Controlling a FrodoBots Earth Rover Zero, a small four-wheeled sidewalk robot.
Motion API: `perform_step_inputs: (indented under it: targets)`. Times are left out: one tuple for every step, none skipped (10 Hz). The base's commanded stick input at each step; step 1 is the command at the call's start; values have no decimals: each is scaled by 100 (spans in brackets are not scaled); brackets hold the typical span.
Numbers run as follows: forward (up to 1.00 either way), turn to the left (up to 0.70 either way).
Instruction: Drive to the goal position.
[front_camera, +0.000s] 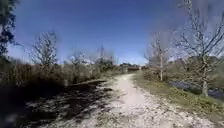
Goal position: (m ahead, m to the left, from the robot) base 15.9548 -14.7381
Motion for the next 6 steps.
perform_step_inputs:
  targets:
    - [70,2]
    - [70,2]
    - [70,2]
    - [70,2]
    - [70,2]
    - [70,2]
